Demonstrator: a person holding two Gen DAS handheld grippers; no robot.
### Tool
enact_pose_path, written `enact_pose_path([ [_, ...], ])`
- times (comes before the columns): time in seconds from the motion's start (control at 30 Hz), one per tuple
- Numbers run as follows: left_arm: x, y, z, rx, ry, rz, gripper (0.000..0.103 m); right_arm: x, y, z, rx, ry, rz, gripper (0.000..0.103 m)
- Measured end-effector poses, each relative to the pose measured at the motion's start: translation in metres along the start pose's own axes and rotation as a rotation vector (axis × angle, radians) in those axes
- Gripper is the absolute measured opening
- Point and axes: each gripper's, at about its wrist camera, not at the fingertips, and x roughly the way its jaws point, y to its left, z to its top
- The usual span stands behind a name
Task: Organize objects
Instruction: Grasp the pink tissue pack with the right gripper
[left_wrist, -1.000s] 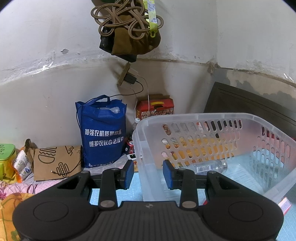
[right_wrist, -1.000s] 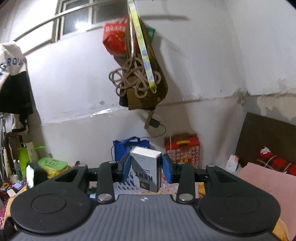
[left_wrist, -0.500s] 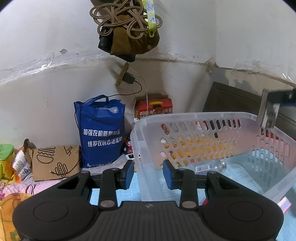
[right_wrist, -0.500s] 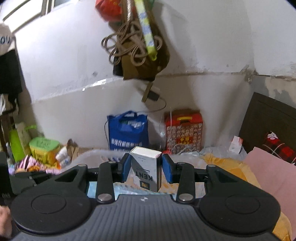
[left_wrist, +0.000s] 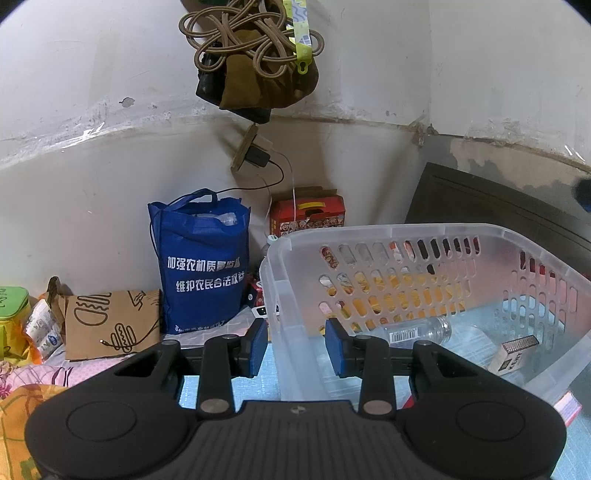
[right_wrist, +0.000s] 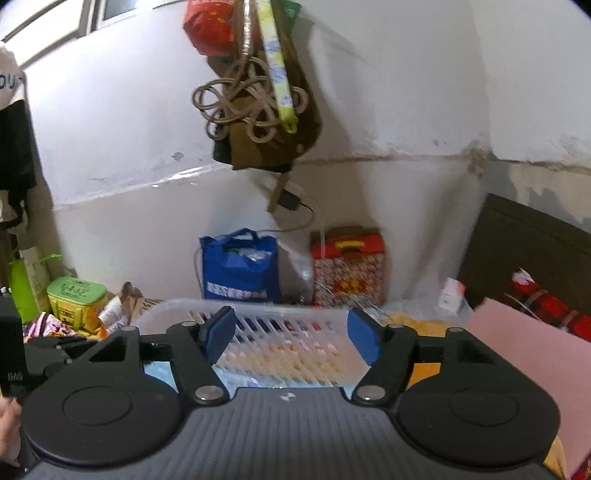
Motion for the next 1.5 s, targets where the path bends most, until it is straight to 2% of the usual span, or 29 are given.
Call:
enact_pose_path([
  [0.07, 0.000, 0.001, 0.000, -0.002, 0.000, -0.004, 0.039, -0.025, -0.003, -0.012, 0.004, -0.033, -0.006, 0.090],
  [0.1, 0.000, 0.001, 0.000, -0.003, -0.002, -0.004, 0.039, -0.038, -0.004, -0.022, 0.000, -0.061, -0.002, 0.101],
  [0.13, 0.000, 0.002, 0.000, -0.003, -0.002, -0.005, 0.039, -0.051, -0.006, -0.032, 0.001, -0.087, -0.005, 0.103],
  [0.17, 0.000, 0.001, 0.000, -0.002, -0.002, -0.004, 0.039, -0.060, -0.008, -0.045, 0.005, -0.096, -0.008, 0.103],
  [0.27, 0.000, 0.002, 0.000, -0.002, -0.001, -0.003, 0.039, -0.068, -0.017, -0.082, 0.053, -0.052, -0.040, 0.103],
  [0.37, 0.000, 0.001, 0.000, -0.001, -0.001, 0.003, 0.039, -0.062, -0.021, -0.116, 0.085, 0.016, -0.070, 0.103],
  [0.47, -0.001, 0.000, -0.001, 0.001, -0.001, 0.003, 0.039, -0.052, -0.021, -0.138, 0.094, 0.067, -0.103, 0.103],
  [0.57, -0.001, 0.000, -0.002, -0.001, -0.004, 0.008, 0.039, -0.045, -0.024, -0.151, 0.131, 0.092, -0.086, 0.103],
  [0.7, -0.001, 0.000, -0.002, -0.004, -0.001, 0.013, 0.039, -0.042, -0.025, -0.157, 0.144, 0.104, -0.103, 0.103],
  [0.87, -0.002, -0.002, -0.002, 0.005, -0.004, 0.027, 0.030, -0.043, -0.018, -0.156, 0.120, 0.081, -0.109, 0.103],
  [1.3, -0.003, 0.002, -0.001, -0.010, -0.011, 0.017, 0.029, -0.016, 0.007, -0.150, 0.102, 0.122, -0.084, 0.103],
  [1.5, -0.003, 0.004, -0.001, -0.015, -0.012, 0.012, 0.029, -0.002, 0.024, -0.146, 0.052, 0.134, -0.062, 0.103],
])
